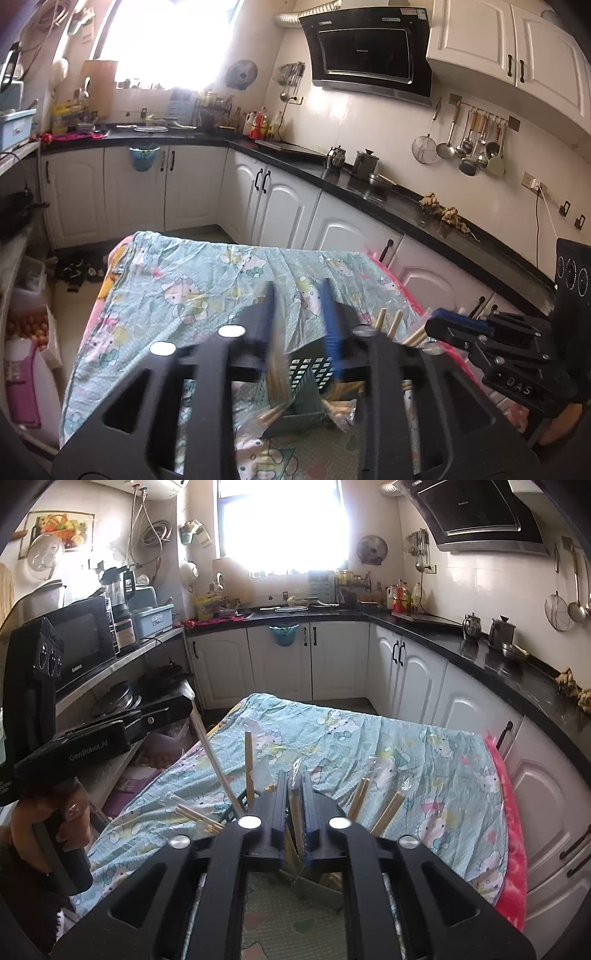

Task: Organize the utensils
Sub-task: 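Lower the chopsticks into the caddy and open both tools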

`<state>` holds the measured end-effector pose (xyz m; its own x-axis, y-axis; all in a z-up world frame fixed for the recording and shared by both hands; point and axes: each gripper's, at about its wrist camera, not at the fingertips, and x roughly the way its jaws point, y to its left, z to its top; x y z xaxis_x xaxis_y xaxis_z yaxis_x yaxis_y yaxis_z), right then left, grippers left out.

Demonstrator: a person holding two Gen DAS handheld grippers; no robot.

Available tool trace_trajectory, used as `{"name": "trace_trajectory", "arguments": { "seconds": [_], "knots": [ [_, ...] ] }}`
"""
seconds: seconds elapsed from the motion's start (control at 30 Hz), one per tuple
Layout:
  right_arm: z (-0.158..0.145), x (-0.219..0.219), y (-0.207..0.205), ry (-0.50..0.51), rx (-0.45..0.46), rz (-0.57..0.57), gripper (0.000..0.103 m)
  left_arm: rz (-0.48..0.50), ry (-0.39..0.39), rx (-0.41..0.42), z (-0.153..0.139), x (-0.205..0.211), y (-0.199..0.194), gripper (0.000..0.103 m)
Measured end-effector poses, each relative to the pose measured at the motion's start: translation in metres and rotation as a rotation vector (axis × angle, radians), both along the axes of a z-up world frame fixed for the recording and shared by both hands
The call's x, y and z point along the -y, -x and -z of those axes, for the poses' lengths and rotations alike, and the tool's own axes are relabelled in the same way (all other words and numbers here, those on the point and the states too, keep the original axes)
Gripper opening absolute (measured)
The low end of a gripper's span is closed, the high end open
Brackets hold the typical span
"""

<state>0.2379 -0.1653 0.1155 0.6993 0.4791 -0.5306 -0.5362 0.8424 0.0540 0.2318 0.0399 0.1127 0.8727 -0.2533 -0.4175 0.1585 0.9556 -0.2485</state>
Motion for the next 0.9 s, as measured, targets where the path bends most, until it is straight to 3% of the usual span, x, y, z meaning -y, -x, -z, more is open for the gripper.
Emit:
{"name": "trace_trajectory", "arguments": {
  "seconds": [0.03, 0.13, 0.2, 0.5, 0.77, 0.9],
  "knots": [
    [0.0, 0.002, 0.001, -0.011, 0.006, 0.008, 0.04, -0.002, -0.001, 0.0, 0.0, -0.001, 0.001, 0.032],
    [-0.003, 0.005, 0.006, -0.033, 0.021, 0.01, 0.041, -0.011, -0.003, 0.004, -0.001, -0.005, 0.006, 0.039],
    [-0.007, 0.007, 0.012, -0.039, 0.043, 0.014, 0.045, -0.015, 0.003, 0.007, -0.003, -0.009, 0.011, 0.051],
    [-0.028, 0.017, 0.046, -0.069, 0.148, 0.022, 0.069, -0.047, 0.014, 0.071, -0.023, -0.02, 0.048, 0.091],
    [-0.036, 0.029, 0.09, -0.1, 0.244, 0.057, 0.095, -0.088, 0.046, 0.115, -0.033, -0.033, 0.091, 0.092],
    [-0.032, 0.036, 0.11, -0.123, 0.265, 0.077, 0.096, -0.106, 0.048, 0.095, -0.027, -0.035, 0.112, 0.092]
  ]
}}
